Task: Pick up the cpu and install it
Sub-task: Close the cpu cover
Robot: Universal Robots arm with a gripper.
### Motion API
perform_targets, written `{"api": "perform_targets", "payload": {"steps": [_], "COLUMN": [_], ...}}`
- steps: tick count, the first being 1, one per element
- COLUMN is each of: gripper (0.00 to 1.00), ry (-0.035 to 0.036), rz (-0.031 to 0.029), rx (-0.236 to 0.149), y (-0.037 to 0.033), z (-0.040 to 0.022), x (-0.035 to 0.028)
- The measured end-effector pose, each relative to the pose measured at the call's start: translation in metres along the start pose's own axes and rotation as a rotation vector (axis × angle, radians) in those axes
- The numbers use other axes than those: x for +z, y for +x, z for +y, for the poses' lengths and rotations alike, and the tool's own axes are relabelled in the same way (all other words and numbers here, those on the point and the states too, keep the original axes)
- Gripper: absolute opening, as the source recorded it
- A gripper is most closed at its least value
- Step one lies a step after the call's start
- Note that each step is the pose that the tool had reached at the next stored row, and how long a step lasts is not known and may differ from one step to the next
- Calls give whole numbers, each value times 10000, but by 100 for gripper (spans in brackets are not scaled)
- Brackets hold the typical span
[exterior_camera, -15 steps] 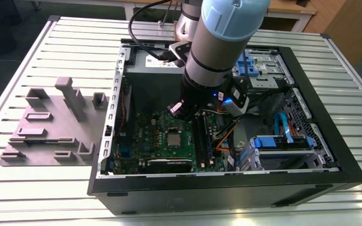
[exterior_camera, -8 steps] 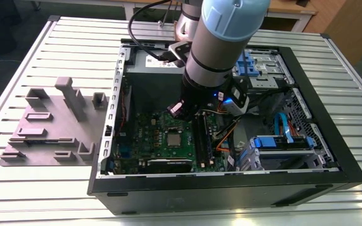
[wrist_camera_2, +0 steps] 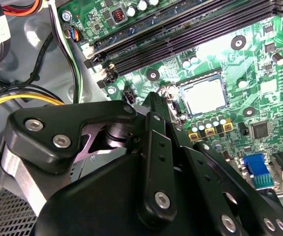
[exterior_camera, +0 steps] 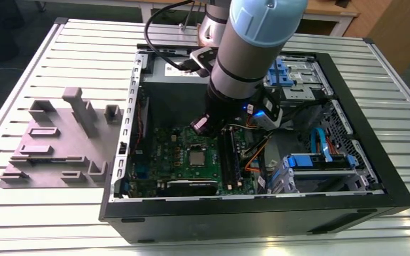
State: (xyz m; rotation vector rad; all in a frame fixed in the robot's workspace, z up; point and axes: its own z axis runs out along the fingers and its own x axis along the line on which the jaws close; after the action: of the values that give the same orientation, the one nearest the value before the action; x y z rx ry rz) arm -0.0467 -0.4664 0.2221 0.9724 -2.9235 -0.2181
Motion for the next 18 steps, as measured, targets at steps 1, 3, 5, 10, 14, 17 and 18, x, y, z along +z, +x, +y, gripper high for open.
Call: {"api": "perform_targets", "payload": {"steps": [1, 3, 5, 10, 14, 17, 18], "gripper": [10, 10, 10, 10, 10, 10, 10], "ry": [1, 1, 1, 3, 4, 3, 4], "rz": [1, 0, 1, 58, 82, 82, 85], "rx": [-6, -9, -12, -402, -545, -549, -570], "y": [0, -1, -1, -2, -2, -2, -2], "z": [-1, -1, -1, -2, -2, -2, -2], "x": [0, 0, 0, 0, 0, 0, 0]}}
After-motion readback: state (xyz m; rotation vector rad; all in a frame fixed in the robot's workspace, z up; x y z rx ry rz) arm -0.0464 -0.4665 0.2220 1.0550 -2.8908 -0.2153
